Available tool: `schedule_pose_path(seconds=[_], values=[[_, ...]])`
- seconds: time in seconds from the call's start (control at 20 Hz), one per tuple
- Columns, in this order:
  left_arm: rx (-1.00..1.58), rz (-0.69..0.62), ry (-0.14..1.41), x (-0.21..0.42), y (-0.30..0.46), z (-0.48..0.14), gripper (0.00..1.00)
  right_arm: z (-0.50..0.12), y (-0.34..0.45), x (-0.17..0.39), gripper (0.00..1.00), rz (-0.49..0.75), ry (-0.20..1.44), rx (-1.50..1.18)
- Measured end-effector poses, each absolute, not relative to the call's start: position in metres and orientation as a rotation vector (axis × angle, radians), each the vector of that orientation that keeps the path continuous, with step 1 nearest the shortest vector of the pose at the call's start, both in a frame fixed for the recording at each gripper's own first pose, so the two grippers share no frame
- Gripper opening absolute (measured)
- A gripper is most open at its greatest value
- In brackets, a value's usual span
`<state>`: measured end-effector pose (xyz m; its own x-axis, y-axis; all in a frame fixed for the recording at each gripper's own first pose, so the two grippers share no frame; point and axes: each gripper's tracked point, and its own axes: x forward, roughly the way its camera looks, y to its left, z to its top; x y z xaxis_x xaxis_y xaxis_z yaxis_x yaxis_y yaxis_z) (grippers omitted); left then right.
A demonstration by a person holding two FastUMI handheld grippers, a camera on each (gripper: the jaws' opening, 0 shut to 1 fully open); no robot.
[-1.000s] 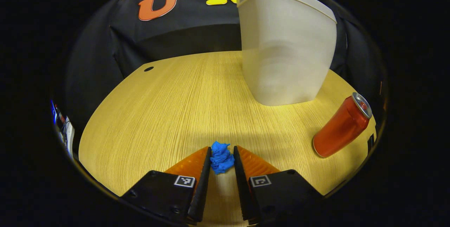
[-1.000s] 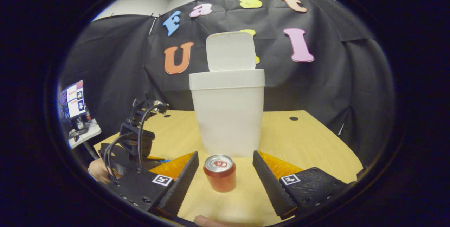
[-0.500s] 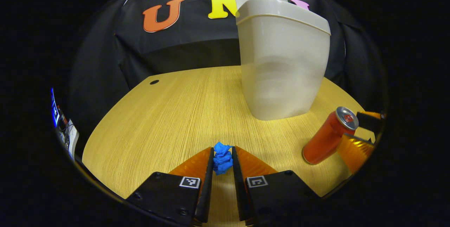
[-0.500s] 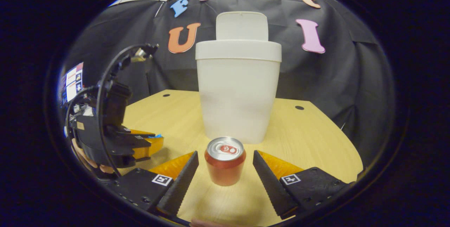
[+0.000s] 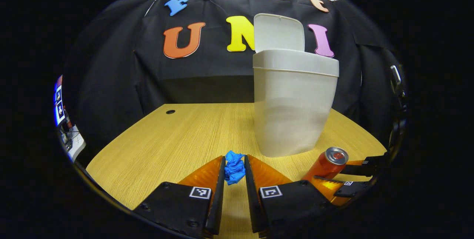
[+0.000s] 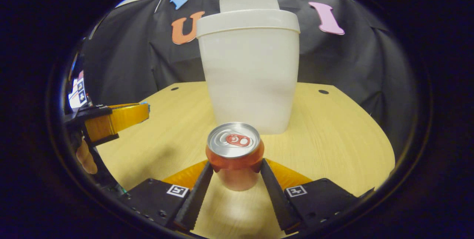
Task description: Press the lid of the desktop garbage bin to open it, pick up the crumpled paper on the desktop and throw it into the bin, then pick up the pop can on the desktop and drop it into the bin, and finally close the garbage bin lid.
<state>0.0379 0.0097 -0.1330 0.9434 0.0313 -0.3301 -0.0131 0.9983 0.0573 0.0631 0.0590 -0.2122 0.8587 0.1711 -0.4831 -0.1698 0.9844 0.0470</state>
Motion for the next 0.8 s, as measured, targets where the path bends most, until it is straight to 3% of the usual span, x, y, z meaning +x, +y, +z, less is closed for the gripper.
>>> schedule_pose_path(seconds=[0.35, 0.8], values=[[0.058, 0.028, 0.222, 0.026, 0.010, -0.093, 0.34, -0.138, 0.040, 0.047, 0.78, 0.160, 0.299, 0.014], [0.059, 0.016, 0.032, -0.003, -0.007, -0.027, 0.34, -0.023, 0.002, -0.014, 0.73, 0.107, -0.030, -0.015]])
